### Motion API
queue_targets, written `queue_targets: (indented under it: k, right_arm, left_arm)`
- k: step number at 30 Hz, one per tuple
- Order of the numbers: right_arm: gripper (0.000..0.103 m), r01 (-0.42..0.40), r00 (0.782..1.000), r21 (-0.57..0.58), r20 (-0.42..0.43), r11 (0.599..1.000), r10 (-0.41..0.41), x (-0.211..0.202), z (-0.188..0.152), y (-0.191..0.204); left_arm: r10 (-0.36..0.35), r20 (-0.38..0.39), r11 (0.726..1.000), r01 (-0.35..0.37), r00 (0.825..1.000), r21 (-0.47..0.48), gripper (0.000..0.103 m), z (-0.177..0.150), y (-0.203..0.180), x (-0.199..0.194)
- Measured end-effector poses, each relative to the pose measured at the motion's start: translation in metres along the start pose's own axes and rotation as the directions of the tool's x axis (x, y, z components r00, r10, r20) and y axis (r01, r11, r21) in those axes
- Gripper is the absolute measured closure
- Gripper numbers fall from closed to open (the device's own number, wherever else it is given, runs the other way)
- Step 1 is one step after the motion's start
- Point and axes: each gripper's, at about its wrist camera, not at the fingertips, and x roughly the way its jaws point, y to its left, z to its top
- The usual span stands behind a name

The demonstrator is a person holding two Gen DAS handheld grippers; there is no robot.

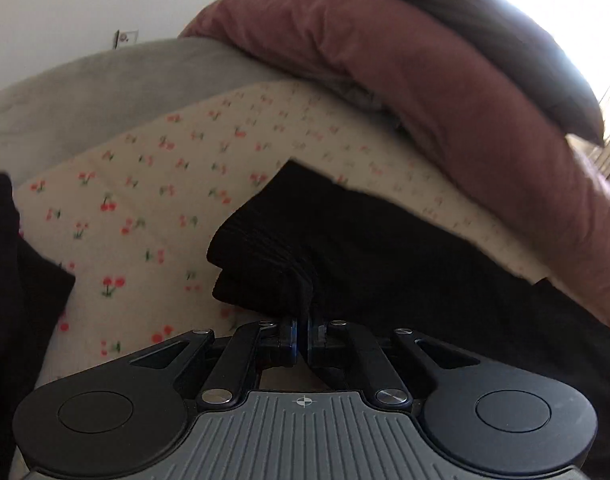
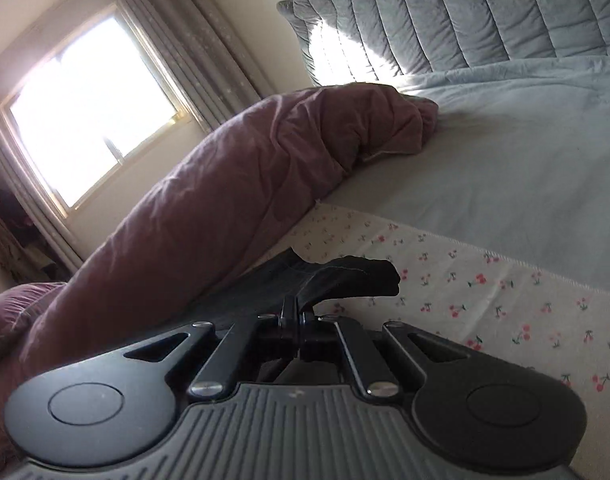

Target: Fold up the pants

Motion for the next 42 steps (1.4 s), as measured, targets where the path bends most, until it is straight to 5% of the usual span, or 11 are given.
queue_targets:
  k: [3, 5, 12, 16, 23, 24, 28, 30, 34, 37, 42]
  right_arm:
    - [0.103, 0.115, 0.982, 0.047, -0.154, 0.992, -0.106, 0.034, -0.03, -0.032]
    - [0.103, 0.101, 0.988, 0.059, -0.123, 0.993, -0.093, 0.029, -0.026, -0.03]
    - [0.103, 0.063, 0.997, 0.054, -0.054, 0.997, -0.06, 0.0, -0.008, -0.009]
    - [0.103, 0.13, 0.989, -0.007, -0.074, 0.991, -0.13, 0.012, -0.015, -0.01]
    - [0.103, 0.136, 0.987, 0.012, -0.083, 0.991, -0.135, 0.014, -0.024, -0.017]
    - [0.101, 0.13, 0.988, 0.005, -0.084, 0.992, -0.129, 0.014, -0.024, -0.017]
    - [0.062, 0.046, 0.994, 0.128, -0.1, 0.991, -0.033, 0.016, -0.024, -0.03]
    - [0.061, 0.037, 0.995, 0.179, -0.102, 0.983, -0.019, 0.016, -0.022, -0.032]
    - [0.067, 0.05, 0.995, 0.159, -0.092, 0.986, -0.036, 0.017, -0.024, -0.029]
    - [0.103, 0.093, 0.992, 0.126, -0.097, 0.988, -0.081, 0.018, -0.025, -0.025]
    - [0.103, 0.138, 0.99, -0.008, -0.041, 0.99, -0.138, 0.012, -0.026, -0.001]
  left_arm:
    - [-0.003, 0.053, 0.996, -0.001, 0.999, 0.085, 0.098, -0.004, -0.004, -0.01]
    - [-0.038, 0.088, 0.998, 0.033, 0.995, 0.053, 0.098, 0.004, -0.004, -0.02]
    - [0.013, 0.078, 0.998, -0.017, 0.997, 0.055, 0.097, 0.004, -0.005, -0.026]
    - [0.044, 0.052, 0.996, -0.048, 0.998, 0.07, 0.09, -0.004, -0.005, -0.018]
    - [-0.018, 0.008, 1.0, 0.018, 1.0, 0.0, 0.087, 0.005, 0.009, -0.035]
    - [-0.013, -0.002, 1.0, 0.013, 1.0, -0.022, 0.086, 0.006, 0.009, -0.039]
    - [0.105, 0.085, 0.994, -0.103, 0.991, -0.027, 0.042, 0.007, 0.01, -0.067]
    - [0.138, 0.137, 0.99, -0.137, 0.981, -0.016, 0.044, 0.009, 0.011, -0.075]
    - [0.032, 0.19, 0.997, -0.044, 0.981, 0.059, 0.045, 0.006, -0.003, -0.084]
    - [-0.054, 0.178, 0.989, 0.028, 0.983, 0.144, 0.044, -0.005, -0.025, -0.082]
    - [-0.135, -0.01, 0.962, 0.133, 0.991, 0.24, 0.041, -0.03, -0.054, -0.039]
